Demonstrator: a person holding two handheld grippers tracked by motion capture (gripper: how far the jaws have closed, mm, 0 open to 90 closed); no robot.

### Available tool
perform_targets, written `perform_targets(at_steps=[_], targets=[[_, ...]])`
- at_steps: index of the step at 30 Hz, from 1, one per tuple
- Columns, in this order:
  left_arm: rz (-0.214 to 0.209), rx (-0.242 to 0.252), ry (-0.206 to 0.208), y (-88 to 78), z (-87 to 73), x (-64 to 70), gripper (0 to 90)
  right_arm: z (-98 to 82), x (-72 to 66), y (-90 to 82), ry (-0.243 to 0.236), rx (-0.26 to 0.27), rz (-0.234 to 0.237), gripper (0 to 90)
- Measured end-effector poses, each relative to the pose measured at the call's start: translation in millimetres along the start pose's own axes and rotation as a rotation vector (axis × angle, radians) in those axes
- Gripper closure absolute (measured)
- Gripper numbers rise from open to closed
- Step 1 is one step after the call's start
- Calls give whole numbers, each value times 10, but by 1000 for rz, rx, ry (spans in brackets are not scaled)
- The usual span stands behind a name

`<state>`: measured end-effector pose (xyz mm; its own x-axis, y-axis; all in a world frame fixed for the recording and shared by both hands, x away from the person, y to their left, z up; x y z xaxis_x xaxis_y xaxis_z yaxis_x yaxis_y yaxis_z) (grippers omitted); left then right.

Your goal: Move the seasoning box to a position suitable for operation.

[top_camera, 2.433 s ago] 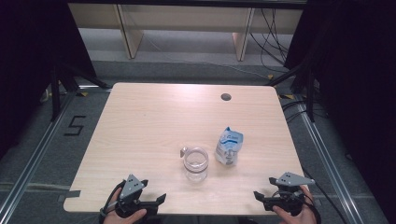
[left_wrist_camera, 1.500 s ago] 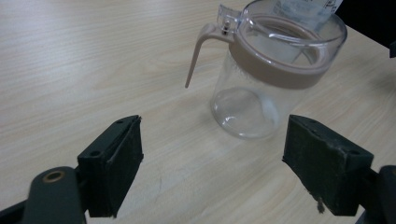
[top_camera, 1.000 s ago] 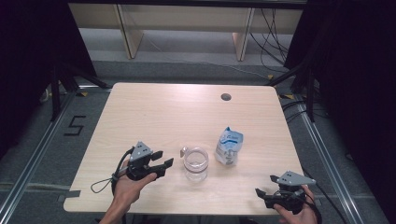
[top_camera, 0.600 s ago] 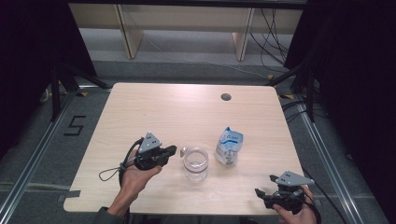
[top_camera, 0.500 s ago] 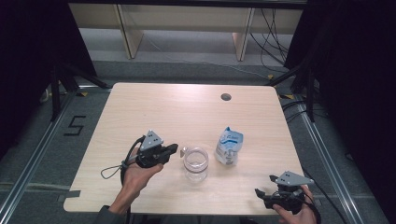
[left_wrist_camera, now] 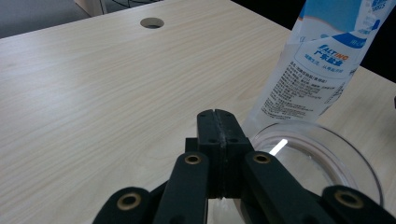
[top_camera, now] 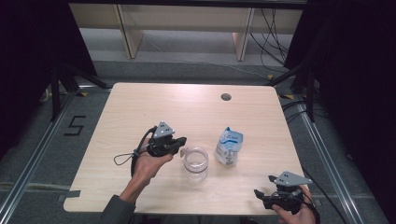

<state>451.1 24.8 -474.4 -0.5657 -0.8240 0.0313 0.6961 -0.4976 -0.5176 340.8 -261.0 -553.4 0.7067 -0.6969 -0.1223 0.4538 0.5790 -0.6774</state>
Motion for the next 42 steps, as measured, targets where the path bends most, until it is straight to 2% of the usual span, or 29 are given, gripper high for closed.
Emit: perform_targets(at_steps=[1,2,4,5,6,9,11,16,18,20,21,22,24,25,26,28,30,31,33,34,36,37,38,40,42], targets=[[6,-10,18,15,-11,-7,892,5,16,-1,-13,0,-1,227],[5,-8,1,41,-6,8,892,0,4,0,0,-4,6,227],[1,-18,11,70,-17,5,892,6,18,1,-12,0,-2,227],[1,-25,22,84,-24,0,891,-5,-1,3,8,-3,1,227],[9,-28,21,96,-32,-5,892,1,18,4,-14,-3,1,227],[6,-45,33,115,-65,-4,891,1,16,8,-15,-7,3,227],[-3,-45,34,129,-78,9,889,-12,-5,20,4,-12,9,226],[0,-45,20,120,-76,12,886,-9,-2,23,1,-10,8,226],[-5,-61,36,98,-92,-16,878,-12,18,24,-15,-15,6,225],[1,-65,15,77,-104,-24,876,-6,8,22,-5,-12,5,225],[0,-68,25,65,-110,-34,874,-11,-1,23,-4,-15,8,226],[4,-70,22,51,-117,-42,873,-10,6,27,-21,-16,14,226],[1,-69,11,27,-134,-57,873,-11,10,31,-21,-18,9,225],[-3,-66,0,15,-141,-57,873,-12,-10,31,0,-17,10,224],[-9,-72,-6,-3,-156,-58,873,-1,0,42,-20,-8,16,224],[-2,-71,-17,-55,-186,-77,869,-16,-2,34,-19,-24,16,225],[-3,-69,-17,-76,-198,-78,869,1,15,41,-39,-12,11,225],[-10,-72,-1,-105,-217,-80,869,1,15,41,-39,-12,11,225],[-11,-81,3,-155,-251,-90,868,-10,-22,46,-20,-21,37,225],[-13,-79,-21,-191,-276,-89,863,-10,-2,42,-28,-22,20,224],[-28,-79,-27,-241,-307,-74,861,-10,-12,42,-15,-18,16,224],[-28,-79,-27,-241,-307,-74,857,-5,3,41,-34,-18,16,224],[-32,-66,-46,-258,-309,-53,857,-5,3,41,-34,-18,16,224],[-38,-55,-39,-305,-328,-50,825,-12,-9,45,-26,-20,22,224],[-44,-33,-63,-339,-329,-57,781,-4,-9,43,-19,-15,18,224]])
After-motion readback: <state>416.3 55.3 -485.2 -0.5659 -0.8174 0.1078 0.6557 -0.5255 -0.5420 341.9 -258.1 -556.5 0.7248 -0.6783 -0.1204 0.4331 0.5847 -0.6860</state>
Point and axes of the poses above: each handheld gripper's, and its own axes: y roughly forward along the jaws, z roughly out of its top, x roughly to its right, the point moved 10 cm from there along y, roughly forward along the jaws, and after that the axes turned 10 degrees about z, right-handed, at the moved point
